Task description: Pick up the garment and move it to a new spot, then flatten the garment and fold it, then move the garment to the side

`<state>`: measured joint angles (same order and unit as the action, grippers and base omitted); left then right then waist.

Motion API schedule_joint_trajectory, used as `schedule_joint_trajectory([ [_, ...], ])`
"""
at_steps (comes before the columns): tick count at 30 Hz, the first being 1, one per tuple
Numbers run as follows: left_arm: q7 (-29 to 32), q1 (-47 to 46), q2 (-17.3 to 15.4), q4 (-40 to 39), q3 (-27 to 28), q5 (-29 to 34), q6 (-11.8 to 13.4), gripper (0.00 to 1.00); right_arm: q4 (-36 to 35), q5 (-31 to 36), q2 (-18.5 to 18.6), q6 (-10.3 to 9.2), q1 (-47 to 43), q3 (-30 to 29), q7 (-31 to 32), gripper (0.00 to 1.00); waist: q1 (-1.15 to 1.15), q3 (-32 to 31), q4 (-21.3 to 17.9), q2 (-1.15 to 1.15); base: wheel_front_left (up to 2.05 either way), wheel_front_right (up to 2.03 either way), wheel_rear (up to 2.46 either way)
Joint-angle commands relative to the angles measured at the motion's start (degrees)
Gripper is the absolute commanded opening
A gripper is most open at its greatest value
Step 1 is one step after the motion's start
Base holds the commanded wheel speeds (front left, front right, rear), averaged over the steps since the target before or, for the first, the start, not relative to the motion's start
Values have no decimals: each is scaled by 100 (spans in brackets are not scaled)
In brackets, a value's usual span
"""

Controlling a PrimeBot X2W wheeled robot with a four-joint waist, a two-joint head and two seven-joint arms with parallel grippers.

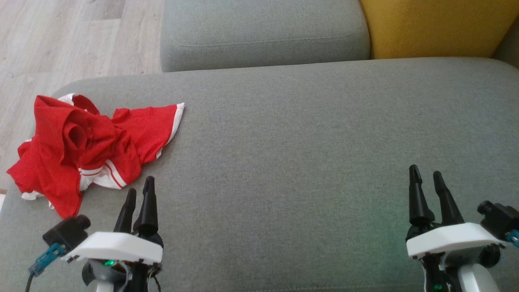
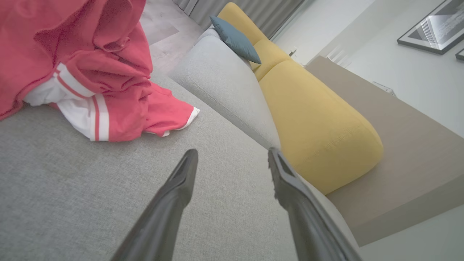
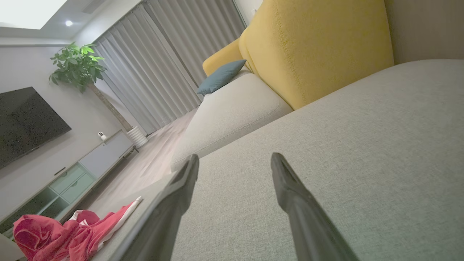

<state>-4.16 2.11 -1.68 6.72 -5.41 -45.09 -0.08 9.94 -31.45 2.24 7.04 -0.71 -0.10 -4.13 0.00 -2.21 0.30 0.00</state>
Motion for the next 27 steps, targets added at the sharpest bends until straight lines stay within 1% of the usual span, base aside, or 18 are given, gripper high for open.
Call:
schedule_joint_trajectory([
  [1,-84,-189,-110,-290,10,278,66,100,-260,301,38,24,200,130,-94,100,0,-7,-1,0,0,0,0],
  [4,-135,-198,-189,-341,-119,609,183,100,-300,561,39,25,190,163,-145,100,0,-20,-6,0,0,0,0],
  [10,-237,-205,-360,-374,-434,1185,520,100,-322,1004,42,27,158,207,-247,100,0,-47,-20,0,0,0,0],
  [11,-237,-205,-360,-374,-434,1185,520,100,-322,1004,42,27,158,207,-247,100,0,-47,-20,0,0,0,0],
  [14,-288,-231,-478,-375,-657,1447,646,100,-335,1231,43,28,152,214,-297,100,0,-57,-22,0,0,0,0],
  [18,-356,-279,-623,-389,-932,1751,840,100,-375,1520,45,30,142,215,-364,100,0,-68,-23,0,0,0,0],
  [23,-441,-327,-789,-414,-1229,2086,1114,100,-412,1690,47,32,116,255,-449,100,0,-88,-29,0,0,0,0],
  [27,-509,-360,-913,-453,-1431,2329,1325,100,-451,2010,49,33,91,279,-517,100,0,-107,-28,0,0,0,0],
])
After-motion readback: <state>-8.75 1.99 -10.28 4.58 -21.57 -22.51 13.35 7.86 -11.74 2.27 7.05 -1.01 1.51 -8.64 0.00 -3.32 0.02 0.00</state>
